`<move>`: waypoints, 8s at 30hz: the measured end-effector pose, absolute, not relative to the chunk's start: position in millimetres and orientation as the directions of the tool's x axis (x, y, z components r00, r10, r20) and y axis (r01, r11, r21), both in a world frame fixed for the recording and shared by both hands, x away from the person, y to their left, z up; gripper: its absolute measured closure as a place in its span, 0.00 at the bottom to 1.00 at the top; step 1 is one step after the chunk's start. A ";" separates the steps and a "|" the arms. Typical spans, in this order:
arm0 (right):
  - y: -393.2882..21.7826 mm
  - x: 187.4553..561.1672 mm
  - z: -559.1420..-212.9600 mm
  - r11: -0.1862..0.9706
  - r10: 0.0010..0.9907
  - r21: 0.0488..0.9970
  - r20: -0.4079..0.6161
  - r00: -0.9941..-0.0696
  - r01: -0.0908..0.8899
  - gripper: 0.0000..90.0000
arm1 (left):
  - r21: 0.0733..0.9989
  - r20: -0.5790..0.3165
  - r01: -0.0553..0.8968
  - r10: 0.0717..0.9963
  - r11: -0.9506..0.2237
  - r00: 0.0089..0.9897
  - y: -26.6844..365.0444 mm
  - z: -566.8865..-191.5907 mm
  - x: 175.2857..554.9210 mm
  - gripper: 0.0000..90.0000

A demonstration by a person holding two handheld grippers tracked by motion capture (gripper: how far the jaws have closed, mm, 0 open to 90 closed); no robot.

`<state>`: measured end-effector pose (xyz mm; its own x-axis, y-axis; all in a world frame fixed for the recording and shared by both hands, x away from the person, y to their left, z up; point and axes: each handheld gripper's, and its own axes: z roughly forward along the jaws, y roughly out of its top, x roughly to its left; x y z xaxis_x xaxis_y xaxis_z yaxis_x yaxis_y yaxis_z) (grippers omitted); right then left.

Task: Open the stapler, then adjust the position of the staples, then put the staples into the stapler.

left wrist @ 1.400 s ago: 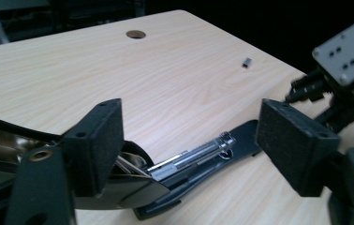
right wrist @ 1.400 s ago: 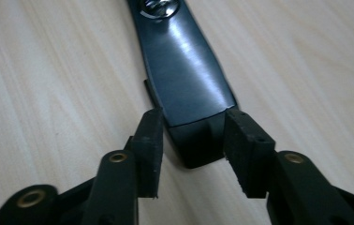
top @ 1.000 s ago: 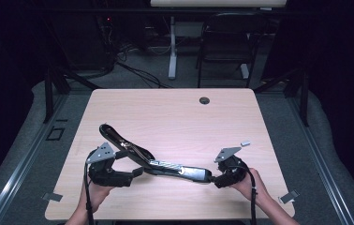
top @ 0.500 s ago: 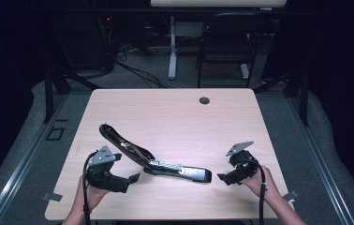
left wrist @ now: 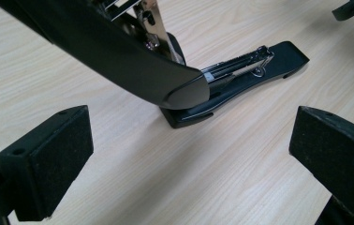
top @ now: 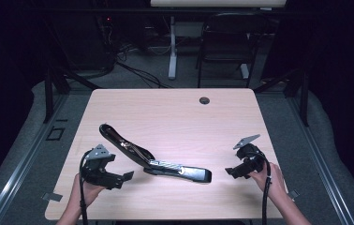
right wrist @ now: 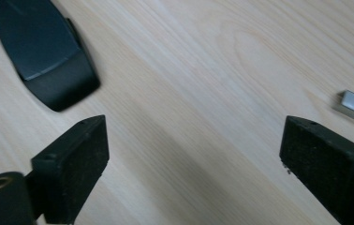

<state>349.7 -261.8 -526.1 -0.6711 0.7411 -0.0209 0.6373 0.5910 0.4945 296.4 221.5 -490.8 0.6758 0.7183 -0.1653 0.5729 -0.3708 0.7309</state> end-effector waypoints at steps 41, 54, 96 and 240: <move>-296.0 434.7 -501.9 0.442 0.874 0.337 0.049 -0.484 0.832 0.16 | 0.698 -0.166 0.626 0.772 -0.348 0.614 237.5 -499.8 311.7 0.00; -303.9 461.4 -523.4 0.397 0.904 0.277 0.048 -0.426 0.875 0.20 | 0.682 -0.155 0.633 0.774 -0.366 0.614 234.8 -501.6 313.2 0.00; -301.8 465.3 -540.4 0.363 0.927 0.255 -0.005 -0.375 0.896 0.63 | 0.677 -0.131 0.624 0.770 -0.390 0.624 232.8 -500.8 310.4 0.00; -207.8 367.9 -538.5 0.559 0.808 0.245 0.049 -0.586 0.792 0.49 | 0.657 -0.112 0.629 0.772 -0.415 0.626 232.4 -502.0 311.7 0.00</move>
<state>367.9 -207.8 -538.5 -0.5865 0.8085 0.0495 0.7918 0.5594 0.2452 311.7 232.4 -502.0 0.6255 0.7721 -0.1118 0.6293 -0.4147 0.6572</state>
